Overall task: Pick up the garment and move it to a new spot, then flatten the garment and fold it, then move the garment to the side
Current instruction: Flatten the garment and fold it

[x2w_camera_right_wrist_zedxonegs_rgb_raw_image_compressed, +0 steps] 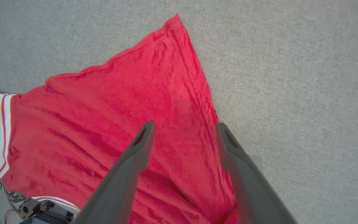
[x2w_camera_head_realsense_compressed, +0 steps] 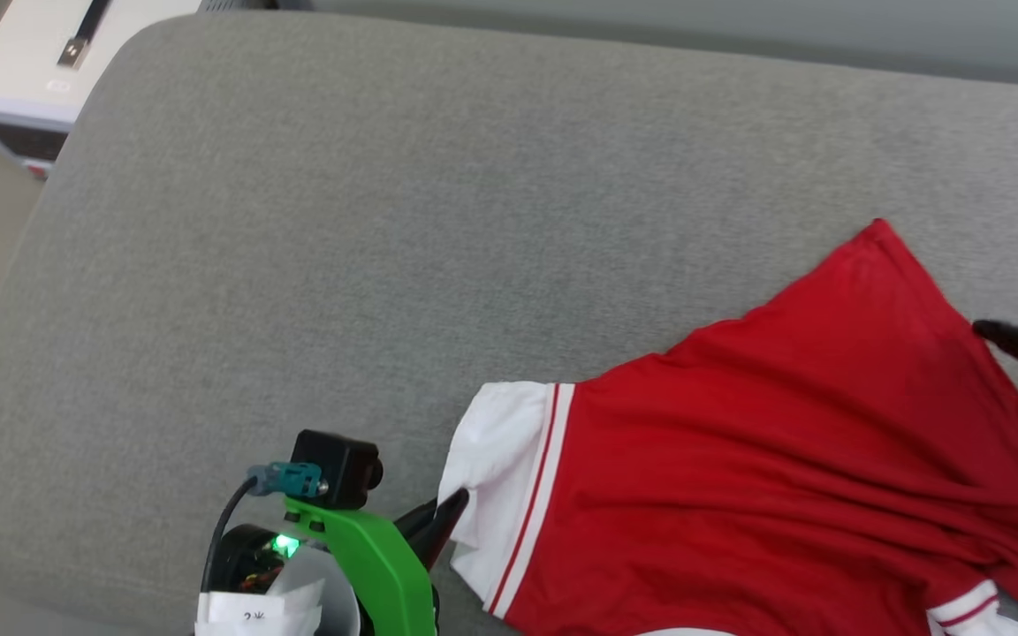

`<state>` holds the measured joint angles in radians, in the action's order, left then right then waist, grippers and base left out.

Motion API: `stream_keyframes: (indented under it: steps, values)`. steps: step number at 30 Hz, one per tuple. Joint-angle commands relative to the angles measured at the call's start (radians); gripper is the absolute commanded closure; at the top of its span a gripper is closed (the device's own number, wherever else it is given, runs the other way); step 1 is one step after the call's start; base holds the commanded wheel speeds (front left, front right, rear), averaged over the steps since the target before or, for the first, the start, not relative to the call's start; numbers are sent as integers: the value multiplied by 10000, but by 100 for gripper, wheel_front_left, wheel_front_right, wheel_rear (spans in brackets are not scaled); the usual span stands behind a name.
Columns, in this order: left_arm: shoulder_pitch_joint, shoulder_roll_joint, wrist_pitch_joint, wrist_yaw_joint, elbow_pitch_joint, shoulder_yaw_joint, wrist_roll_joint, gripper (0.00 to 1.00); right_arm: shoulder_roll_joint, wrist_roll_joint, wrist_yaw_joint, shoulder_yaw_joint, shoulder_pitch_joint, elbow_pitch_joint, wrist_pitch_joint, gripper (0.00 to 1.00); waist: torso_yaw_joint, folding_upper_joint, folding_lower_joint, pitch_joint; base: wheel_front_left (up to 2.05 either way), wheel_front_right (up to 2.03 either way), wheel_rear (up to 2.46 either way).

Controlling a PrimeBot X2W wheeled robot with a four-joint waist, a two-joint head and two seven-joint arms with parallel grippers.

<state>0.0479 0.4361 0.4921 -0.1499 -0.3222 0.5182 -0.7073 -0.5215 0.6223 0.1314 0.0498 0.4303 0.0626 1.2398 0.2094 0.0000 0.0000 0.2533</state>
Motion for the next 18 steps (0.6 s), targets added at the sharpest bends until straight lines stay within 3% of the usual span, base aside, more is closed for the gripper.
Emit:
stream_keyframes:
  steps: [1, 9, 18]
  values:
    - [220, -90, -77, 69, -38, 26, 119, 100, -32, -182, -7, -130, 359, -163, 78, 0, 744, 0, 0, 703, 0, 0, 0]
    - [512, -363, -264, 204, -44, 233, 202, 100, -211, -927, -7, -734, 1872, -1632, 234, 0, 1563, 0, 0, 1336, 0, 0, 0]
    - [651, -589, -457, 333, 84, 406, 198, 100, -433, -1342, -7, -1022, 2431, -2839, 74, 0, 2116, 0, 0, 1758, 0, 0, 0]
